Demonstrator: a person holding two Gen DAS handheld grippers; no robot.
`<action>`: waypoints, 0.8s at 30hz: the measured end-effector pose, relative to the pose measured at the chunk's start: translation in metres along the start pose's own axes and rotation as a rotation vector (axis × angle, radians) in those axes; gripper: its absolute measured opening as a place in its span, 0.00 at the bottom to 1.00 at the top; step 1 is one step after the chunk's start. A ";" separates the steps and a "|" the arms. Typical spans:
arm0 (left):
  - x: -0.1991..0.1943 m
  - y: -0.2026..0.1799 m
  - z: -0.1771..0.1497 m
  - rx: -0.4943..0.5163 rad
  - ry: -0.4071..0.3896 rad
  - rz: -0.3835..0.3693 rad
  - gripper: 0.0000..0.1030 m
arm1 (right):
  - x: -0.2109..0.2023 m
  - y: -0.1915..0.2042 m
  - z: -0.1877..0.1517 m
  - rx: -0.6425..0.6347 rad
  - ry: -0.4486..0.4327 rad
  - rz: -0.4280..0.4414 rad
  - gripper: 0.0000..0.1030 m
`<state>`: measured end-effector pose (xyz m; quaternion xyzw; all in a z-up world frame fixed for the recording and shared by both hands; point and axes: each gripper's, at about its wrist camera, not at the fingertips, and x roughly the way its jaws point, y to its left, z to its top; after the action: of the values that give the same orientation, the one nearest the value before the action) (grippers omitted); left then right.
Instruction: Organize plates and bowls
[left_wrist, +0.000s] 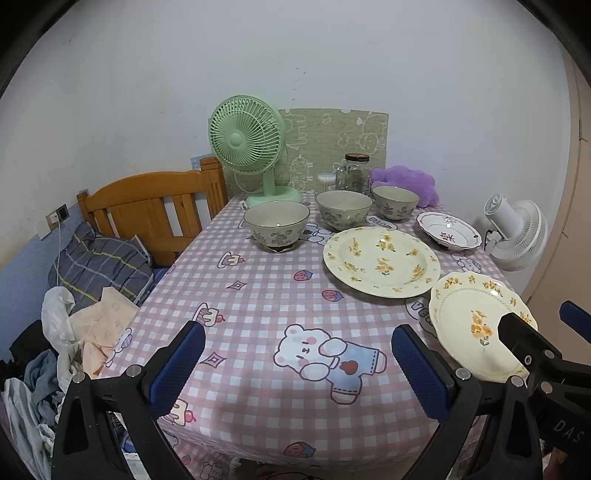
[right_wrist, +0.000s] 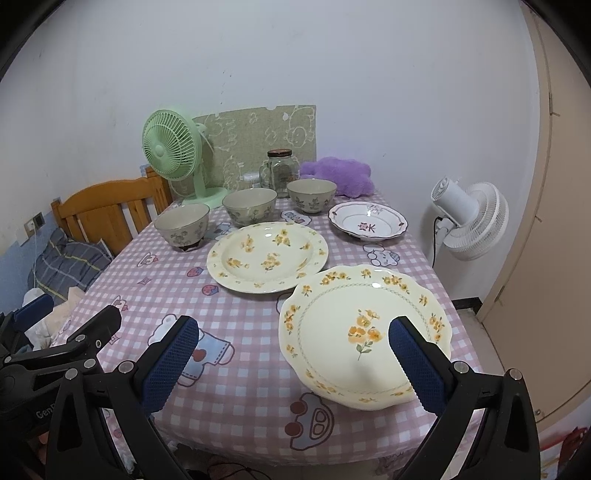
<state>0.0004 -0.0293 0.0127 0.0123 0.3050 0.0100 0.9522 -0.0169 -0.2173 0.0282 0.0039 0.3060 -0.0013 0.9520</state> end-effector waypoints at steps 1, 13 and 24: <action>0.000 0.000 0.000 0.000 0.001 0.000 0.98 | 0.000 0.000 0.000 0.001 -0.001 0.001 1.00; -0.003 0.000 -0.002 -0.009 -0.010 -0.021 0.98 | -0.003 -0.005 0.001 0.006 -0.013 0.002 1.00; -0.005 0.000 -0.002 -0.006 -0.021 -0.040 0.98 | -0.005 -0.009 -0.002 0.018 -0.025 -0.005 1.00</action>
<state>-0.0050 -0.0297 0.0145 0.0033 0.2953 -0.0080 0.9554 -0.0223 -0.2265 0.0301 0.0116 0.2939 -0.0065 0.9557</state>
